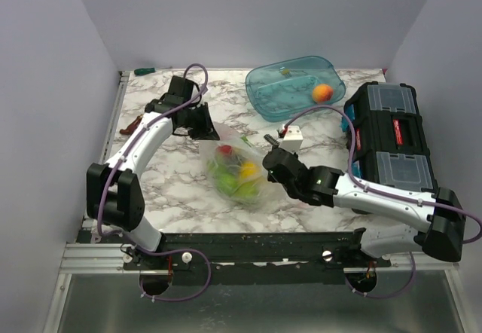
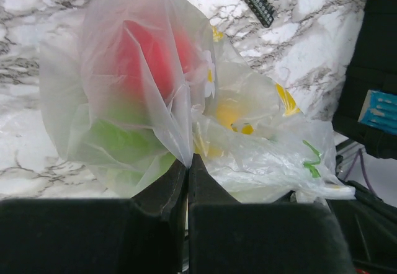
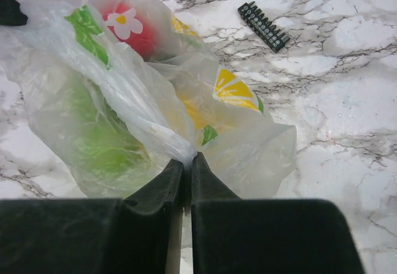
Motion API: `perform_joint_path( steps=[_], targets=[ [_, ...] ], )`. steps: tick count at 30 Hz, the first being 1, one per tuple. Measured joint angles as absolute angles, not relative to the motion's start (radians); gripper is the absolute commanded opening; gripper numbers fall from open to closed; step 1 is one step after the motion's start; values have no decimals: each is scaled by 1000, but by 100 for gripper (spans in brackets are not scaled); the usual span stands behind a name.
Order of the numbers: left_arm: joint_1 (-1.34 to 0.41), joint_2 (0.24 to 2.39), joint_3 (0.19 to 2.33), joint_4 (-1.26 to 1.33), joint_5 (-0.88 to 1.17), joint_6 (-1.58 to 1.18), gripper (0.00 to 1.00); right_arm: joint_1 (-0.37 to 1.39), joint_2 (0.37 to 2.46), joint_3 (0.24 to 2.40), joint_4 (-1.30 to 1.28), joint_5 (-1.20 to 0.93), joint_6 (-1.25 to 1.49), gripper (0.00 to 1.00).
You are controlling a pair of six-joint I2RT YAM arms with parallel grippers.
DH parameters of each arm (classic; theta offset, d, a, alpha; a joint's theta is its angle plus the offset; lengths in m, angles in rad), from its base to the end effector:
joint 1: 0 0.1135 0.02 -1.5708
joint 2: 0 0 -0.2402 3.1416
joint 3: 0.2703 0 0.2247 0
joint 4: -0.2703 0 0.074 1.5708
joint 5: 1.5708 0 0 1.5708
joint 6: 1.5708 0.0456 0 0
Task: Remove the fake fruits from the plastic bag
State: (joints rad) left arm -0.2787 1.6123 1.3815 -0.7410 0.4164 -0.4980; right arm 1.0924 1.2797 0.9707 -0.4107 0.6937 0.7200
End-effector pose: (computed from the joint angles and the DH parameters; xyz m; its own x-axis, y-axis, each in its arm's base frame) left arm 0.3023 -0.1057 0.2668 -0.9225 -0.1904 -0.3358 0.0344 0.8259 -0.5628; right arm 0.1445 0.2153 0.2630 -0.5322 0.0749 -0.8433 -0.1466 0.9729 0.1790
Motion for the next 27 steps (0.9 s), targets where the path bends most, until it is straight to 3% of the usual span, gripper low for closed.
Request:
perform_joint_path(
  steps=[2, 8, 14, 20, 23, 27],
  targets=[
    [-263, 1580, 1341, -730, 448, -517, 0, 1092, 1269, 953, -396, 694, 730, 1],
    [-186, 1426, 1192, -703, 490, -576, 1, 1092, 1219, 875, -332, 675, 736, 1],
    [-164, 1222, 1082, -718, 413, -558, 52, 1092, 1190, 850, -275, 631, 723, 1],
    [-256, 998, 1029, -743, 311, -521, 68, 1092, 1184, 791, -226, 579, 691, 1],
    [-400, 892, 1026, -720, 226, -495, 86, 1092, 1163, 761, -202, 552, 670, 1],
    [-571, 831, 1039, -674, 144, -445, 91, 1092, 1114, 733, -174, 531, 654, 1]
  ],
)
